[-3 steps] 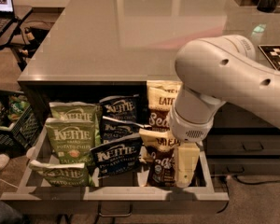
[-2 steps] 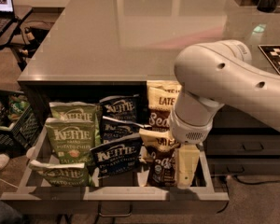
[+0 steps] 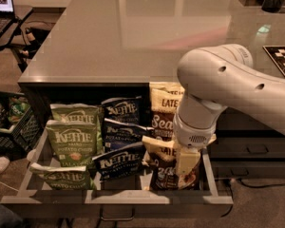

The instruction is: Pick brown chip bag from top drawer and place on counter

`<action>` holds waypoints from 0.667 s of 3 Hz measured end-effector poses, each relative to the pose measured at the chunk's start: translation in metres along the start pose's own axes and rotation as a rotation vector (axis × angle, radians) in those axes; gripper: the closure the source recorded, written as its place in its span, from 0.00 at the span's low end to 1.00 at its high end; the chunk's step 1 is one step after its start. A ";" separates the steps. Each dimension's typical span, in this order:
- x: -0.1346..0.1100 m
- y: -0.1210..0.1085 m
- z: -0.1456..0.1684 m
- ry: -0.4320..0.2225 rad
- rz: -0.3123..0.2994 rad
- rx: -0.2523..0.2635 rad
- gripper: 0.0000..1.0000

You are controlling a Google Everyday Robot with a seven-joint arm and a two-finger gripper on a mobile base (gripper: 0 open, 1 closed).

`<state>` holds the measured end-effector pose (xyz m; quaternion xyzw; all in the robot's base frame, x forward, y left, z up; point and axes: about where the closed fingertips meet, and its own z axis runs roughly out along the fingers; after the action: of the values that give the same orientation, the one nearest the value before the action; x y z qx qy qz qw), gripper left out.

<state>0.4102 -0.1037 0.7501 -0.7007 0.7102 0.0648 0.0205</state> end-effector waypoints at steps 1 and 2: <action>0.000 0.000 0.000 0.000 0.000 0.000 0.66; 0.000 0.000 0.000 0.000 0.000 0.000 0.88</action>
Offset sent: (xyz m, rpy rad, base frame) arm 0.0000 0.0000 0.0000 0.0000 0.0000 0.0000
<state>0.4102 -0.1037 0.7501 -0.7007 0.7102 0.0648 0.0205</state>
